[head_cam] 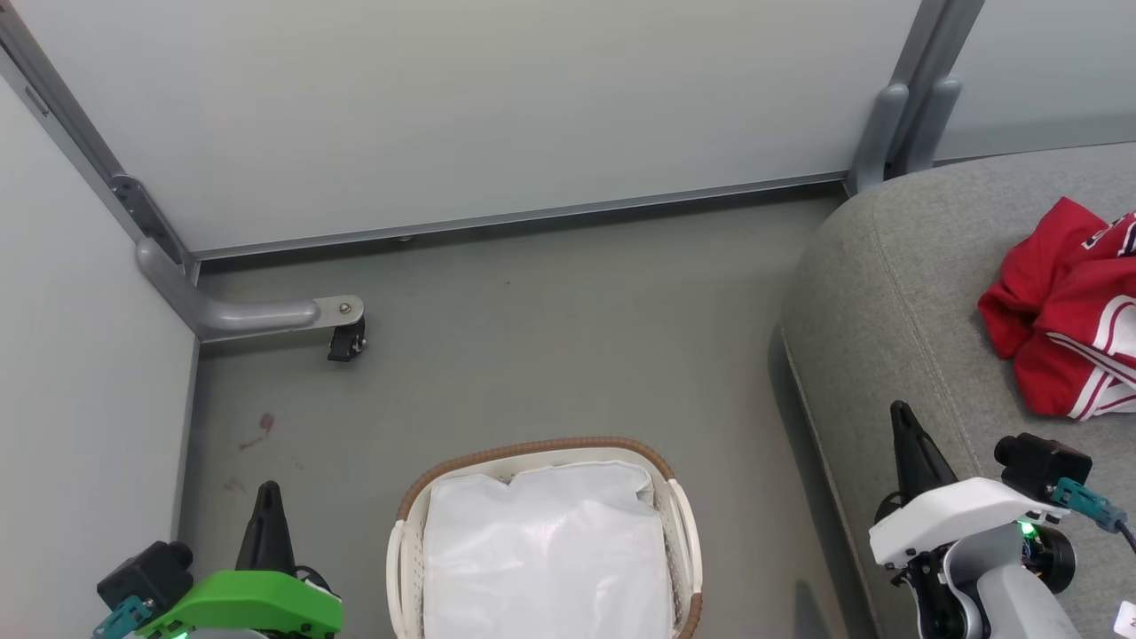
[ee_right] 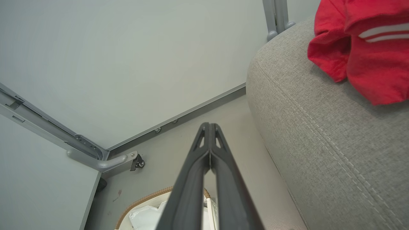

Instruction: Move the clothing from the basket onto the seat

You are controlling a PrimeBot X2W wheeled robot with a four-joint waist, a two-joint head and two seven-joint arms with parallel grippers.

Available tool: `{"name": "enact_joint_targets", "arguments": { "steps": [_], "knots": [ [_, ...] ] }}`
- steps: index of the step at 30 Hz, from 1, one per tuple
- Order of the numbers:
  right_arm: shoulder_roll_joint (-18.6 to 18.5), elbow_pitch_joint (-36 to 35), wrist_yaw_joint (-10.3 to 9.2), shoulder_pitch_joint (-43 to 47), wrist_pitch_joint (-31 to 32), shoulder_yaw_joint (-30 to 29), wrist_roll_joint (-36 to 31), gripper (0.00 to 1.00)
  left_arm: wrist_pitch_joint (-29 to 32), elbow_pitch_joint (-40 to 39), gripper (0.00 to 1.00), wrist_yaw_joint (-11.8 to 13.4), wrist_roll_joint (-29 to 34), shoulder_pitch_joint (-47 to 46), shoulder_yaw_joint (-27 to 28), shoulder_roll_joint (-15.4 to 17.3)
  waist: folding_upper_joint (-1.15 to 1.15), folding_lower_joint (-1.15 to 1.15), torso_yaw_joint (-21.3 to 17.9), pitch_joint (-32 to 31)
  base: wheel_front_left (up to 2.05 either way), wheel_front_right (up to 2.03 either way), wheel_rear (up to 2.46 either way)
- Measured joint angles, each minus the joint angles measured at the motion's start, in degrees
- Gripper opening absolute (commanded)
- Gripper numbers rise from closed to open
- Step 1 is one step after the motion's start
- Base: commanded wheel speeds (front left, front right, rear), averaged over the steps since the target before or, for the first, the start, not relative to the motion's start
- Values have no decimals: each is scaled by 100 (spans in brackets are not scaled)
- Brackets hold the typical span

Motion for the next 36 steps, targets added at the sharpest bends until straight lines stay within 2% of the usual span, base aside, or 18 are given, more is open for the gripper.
{"name": "enact_joint_targets", "arguments": {
  "steps": [17,36],
  "knots": [
    [-8,-243,-1,71,360,-101,1494,0,376,-183,0,-44,-1322,-35,141,1,0,0,4,-63,0,0,0],
    [-20,-458,-1,148,717,-198,2865,0,726,-358,0,-78,-2507,-112,277,2,0,0,8,-134,0,0,0]
  ]
}}
